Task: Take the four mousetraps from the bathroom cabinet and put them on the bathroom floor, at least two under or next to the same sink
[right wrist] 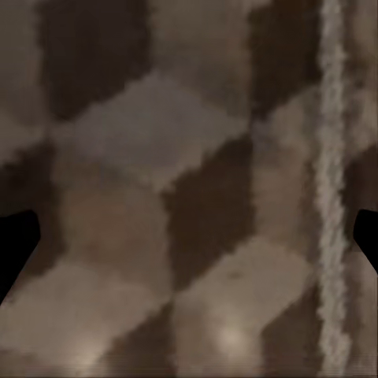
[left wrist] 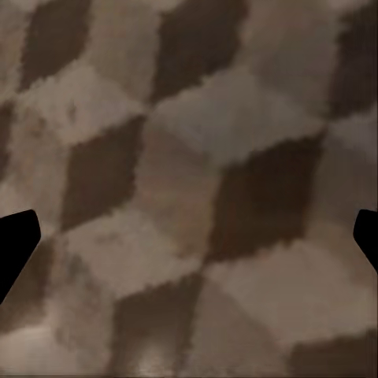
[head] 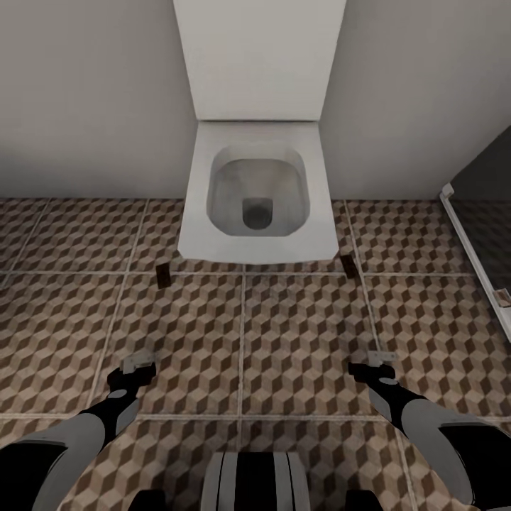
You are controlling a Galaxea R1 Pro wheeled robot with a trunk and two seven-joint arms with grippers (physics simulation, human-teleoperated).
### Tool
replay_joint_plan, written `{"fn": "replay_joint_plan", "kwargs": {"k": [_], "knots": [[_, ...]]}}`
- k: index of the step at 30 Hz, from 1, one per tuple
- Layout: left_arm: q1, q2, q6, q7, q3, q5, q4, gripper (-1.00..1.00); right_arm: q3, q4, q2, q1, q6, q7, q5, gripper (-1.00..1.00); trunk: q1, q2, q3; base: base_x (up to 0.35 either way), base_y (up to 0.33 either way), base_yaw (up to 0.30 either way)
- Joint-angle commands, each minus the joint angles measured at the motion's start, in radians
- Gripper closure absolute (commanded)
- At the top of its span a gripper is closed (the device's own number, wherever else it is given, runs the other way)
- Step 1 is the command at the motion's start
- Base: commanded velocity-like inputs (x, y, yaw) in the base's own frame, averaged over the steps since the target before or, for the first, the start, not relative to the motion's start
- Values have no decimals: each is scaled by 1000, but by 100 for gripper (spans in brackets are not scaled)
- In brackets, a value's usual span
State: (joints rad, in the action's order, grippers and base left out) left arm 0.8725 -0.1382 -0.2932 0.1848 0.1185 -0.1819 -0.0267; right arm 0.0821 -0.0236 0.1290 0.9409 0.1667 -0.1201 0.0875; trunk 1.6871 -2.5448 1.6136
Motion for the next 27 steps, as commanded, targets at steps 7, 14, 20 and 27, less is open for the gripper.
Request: {"fn": "replay_joint_plan", "kwargs": {"k": [7, 14, 20, 27], "knots": [[0, 1, 0, 2, 9, -9, 1, -100, 9, -3, 0, 1, 5, -1, 9, -100, 0, 0, 0, -28, 0, 0], [0, 2, 1, 4, 9, -10, 2, -100, 9, -3, 0, 1, 5, -1, 9, -100, 0, 0, 0, -7, 0, 0], [0, 3, 1, 6, 9, -10, 5, -100, 9, -3, 0, 1, 5, -1, 9, -100, 0, 0, 0, -2, 0, 0], [0, 4, 1, 5, 9, -10, 12, -100, 9, -3, 1, 1, 5, -1, 9, -100, -3, 1, -19, 0, 0, 0]]}}
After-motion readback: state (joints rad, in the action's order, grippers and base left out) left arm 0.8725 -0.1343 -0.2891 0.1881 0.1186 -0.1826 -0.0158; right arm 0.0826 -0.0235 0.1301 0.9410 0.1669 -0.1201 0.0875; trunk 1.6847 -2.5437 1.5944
